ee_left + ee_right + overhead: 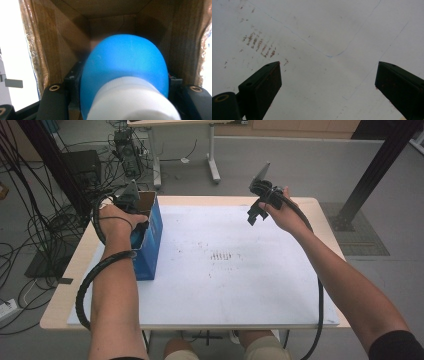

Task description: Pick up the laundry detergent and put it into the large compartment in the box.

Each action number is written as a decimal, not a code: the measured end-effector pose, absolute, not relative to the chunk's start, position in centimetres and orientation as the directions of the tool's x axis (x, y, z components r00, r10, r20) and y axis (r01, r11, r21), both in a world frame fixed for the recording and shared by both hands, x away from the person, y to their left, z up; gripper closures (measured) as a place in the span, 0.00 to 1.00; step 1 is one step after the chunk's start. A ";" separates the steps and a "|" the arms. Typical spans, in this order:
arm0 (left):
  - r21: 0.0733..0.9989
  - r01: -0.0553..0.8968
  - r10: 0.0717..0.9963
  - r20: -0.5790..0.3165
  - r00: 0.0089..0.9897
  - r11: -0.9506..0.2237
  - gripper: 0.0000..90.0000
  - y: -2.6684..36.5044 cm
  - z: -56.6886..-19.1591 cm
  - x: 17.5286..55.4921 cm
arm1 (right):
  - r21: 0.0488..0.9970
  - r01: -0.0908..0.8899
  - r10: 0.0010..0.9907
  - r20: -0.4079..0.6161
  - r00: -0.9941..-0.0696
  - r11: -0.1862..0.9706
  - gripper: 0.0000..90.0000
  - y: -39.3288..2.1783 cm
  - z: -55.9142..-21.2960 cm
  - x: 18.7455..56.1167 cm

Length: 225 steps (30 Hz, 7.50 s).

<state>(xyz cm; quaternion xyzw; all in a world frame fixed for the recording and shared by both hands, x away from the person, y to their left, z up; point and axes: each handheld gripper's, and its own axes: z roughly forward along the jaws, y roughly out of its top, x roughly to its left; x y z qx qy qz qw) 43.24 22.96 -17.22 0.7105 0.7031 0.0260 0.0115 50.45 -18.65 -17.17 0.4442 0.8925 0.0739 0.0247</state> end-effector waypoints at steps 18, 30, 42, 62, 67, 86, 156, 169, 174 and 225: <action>0.052 0.999 1.000 0.024 0.009 -0.010 0.41 22.9 -17.2 43.4 | 0.154 0.788 0.795 0.022 -0.606 0.596 0.08 -18.5 -17.3 50.4; 0.046 0.999 1.000 0.026 0.012 -0.013 0.41 22.8 -17.3 43.5 | 0.151 0.790 0.797 0.023 -0.603 0.594 0.08 -18.6 -17.4 50.5; 0.047 0.999 1.000 0.025 0.011 -0.012 0.41 22.8 -17.3 43.5 | 0.152 0.789 0.796 0.023 -0.605 0.595 0.08 -18.6 -17.5 50.5; 0.052 0.998 1.000 0.025 0.017 -0.019 0.41 22.8 -17.3 43.4 | 0.151 0.791 0.798 0.026 -0.602 0.592 0.08 -18.5 -17.5 50.5; 0.052 0.998 1.000 0.025 0.017 -0.018 0.41 22.8 -17.3 43.4 | 0.151 0.793 0.799 0.027 -0.600 0.590 0.08 -18.5 -17.5 50.6; 0.055 0.998 0.999 0.025 0.023 -0.024 0.41 22.8 -17.2 43.3 | 0.150 0.788 0.794 0.025 -0.607 0.597 0.08 -18.5 -17.6 50.6; 0.094 0.994 0.996 0.076 0.056 -0.063 0.34 21.7 -13.6 42.4 | 0.151 0.783 0.789 0.031 -0.613 0.603 0.08 -18.0 -17.8 50.4; 0.102 0.988 0.992 0.067 0.109 -0.116 0.32 21.0 -11.1 41.8 | 0.153 0.779 0.785 0.030 -0.619 0.608 0.08 -17.7 -17.9 50.4; 0.133 0.973 0.982 0.055 0.180 -0.186 0.26 20.4 -10.0 41.2 | 0.152 0.783 0.789 0.033 -0.613 0.603 0.08 -17.8 -17.9 50.5; 0.109 0.567 0.577 0.107 0.810 -0.816 0.10 5.2 -6.7 37.1 | 0.132 0.816 0.819 0.044 -0.572 0.563 0.08 -18.4 -18.1 52.1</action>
